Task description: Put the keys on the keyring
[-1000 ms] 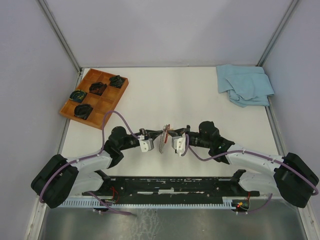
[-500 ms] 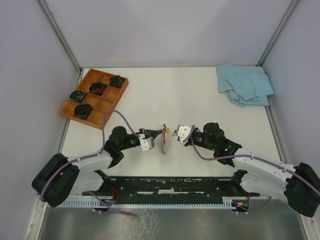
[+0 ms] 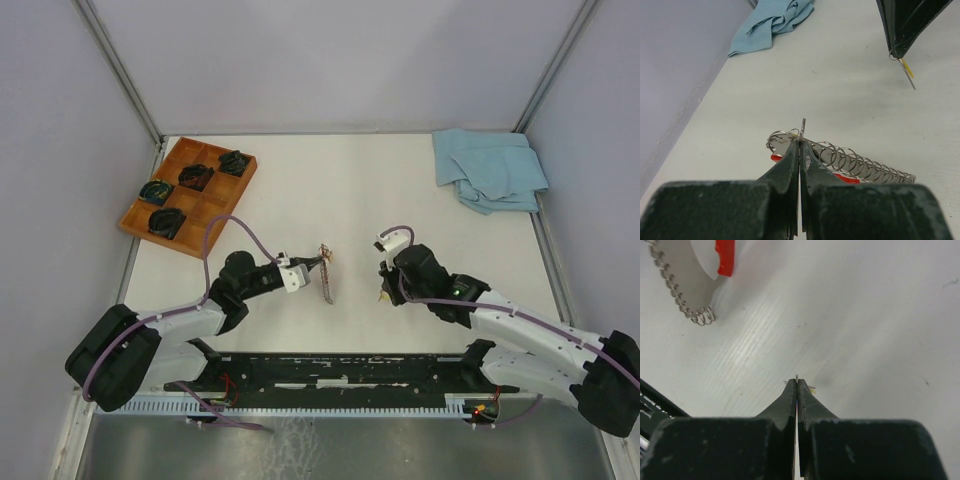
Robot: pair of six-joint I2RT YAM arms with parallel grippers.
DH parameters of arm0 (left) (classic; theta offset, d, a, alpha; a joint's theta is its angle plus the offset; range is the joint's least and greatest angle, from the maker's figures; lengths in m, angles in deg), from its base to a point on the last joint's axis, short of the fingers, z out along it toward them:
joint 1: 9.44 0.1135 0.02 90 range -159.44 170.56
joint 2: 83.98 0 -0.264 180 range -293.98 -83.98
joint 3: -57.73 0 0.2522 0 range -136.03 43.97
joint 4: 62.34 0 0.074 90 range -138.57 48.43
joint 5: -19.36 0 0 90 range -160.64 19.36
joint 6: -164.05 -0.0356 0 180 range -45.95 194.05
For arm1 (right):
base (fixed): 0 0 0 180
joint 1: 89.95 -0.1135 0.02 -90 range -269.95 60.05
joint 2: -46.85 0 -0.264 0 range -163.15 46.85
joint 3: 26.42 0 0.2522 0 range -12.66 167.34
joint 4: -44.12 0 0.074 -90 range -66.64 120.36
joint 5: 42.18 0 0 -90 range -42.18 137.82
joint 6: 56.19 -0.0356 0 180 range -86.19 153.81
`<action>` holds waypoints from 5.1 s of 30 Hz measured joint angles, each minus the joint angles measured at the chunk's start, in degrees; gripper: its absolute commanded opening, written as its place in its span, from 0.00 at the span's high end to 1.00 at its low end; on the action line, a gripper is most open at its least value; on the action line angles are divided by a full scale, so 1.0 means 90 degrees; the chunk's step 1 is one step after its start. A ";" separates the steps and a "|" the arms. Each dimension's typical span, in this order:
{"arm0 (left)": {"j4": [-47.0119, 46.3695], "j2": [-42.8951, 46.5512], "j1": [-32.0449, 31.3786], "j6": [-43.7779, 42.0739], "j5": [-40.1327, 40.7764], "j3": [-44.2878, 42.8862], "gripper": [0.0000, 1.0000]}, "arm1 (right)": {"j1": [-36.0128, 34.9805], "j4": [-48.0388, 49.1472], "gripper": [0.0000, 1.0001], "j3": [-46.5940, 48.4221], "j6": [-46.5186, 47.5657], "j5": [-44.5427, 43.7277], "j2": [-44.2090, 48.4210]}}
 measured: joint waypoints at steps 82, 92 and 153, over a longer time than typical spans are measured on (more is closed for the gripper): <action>0.0027 -0.0733 0.0019 0.3138 0.0967 -0.0865 0.97 | 0.0051 0.7184 0.67 -0.0600 0.2149 0.0962 -0.2450; -0.0005 -0.0741 0.0019 0.3189 0.0950 -0.0877 0.97 | 0.0051 0.7538 0.70 -0.0600 0.2135 0.0930 -0.2718; -0.0056 -0.0935 0.0058 0.3388 0.0782 -0.0976 0.87 | -0.0231 0.6965 0.99 -0.0197 0.3101 0.0770 -0.2822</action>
